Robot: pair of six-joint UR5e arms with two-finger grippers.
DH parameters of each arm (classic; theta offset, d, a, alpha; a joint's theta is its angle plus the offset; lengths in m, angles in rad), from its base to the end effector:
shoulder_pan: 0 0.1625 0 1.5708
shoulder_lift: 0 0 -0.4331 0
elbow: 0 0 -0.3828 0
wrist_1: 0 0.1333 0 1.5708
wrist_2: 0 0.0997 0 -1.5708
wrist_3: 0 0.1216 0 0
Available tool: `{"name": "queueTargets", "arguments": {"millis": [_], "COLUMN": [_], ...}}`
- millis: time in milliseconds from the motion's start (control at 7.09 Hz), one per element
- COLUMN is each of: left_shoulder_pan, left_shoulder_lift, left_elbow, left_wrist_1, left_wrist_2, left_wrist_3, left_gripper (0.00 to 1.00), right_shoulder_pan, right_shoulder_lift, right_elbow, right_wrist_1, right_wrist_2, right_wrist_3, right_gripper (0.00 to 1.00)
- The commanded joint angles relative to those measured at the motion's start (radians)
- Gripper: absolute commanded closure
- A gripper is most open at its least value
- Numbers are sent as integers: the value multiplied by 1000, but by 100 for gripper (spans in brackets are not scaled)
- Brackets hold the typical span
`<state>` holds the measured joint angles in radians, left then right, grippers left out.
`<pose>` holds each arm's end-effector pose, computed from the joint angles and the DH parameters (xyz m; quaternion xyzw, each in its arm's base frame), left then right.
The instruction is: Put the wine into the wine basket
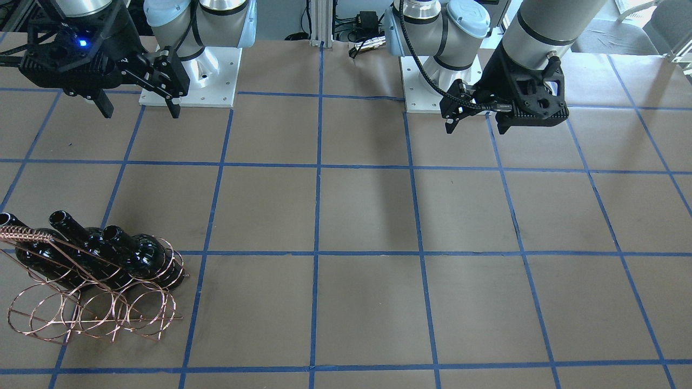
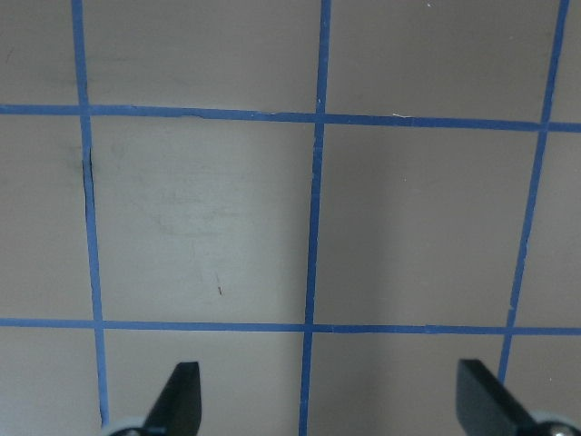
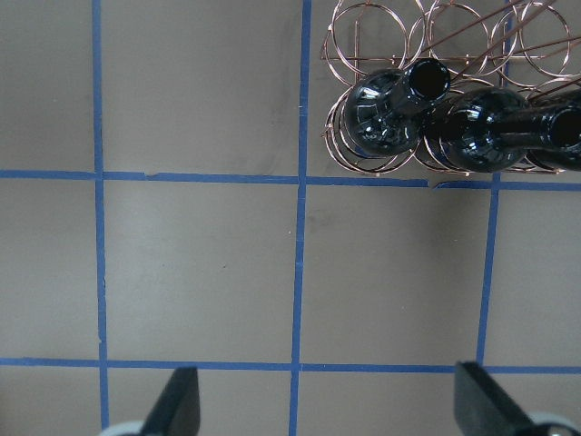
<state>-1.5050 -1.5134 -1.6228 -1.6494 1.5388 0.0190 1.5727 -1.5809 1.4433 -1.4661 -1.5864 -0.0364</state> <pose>-0.1074 -0.4565 0.4684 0.0240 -0.9989 -0.0359 0.0175 0.1323 -0.4782 0.5298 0.0190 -0.9997 0.0163 0.0081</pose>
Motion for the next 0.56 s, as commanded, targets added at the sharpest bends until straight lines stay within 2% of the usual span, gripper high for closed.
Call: {"name": "queueTargets", "arguments": {"millis": [0, 423], "left_shoulder_pan": [-1, -1], "left_shoulder_lift": [-2, 1], "left_elbow": [-2, -2], "left_wrist_1": [-1, -4], "left_wrist_2": [1, 3], "left_wrist_3": [3, 10], "left_gripper": [0, 0], "right_shoulder_pan": [0, -2], "right_shoulder_lift": [1, 1], "right_elbow": [2, 2], "right_wrist_1": [3, -5], "right_wrist_2": [-4, -4], "right_wrist_3": [-2, -2], "right_gripper": [0, 0]}}
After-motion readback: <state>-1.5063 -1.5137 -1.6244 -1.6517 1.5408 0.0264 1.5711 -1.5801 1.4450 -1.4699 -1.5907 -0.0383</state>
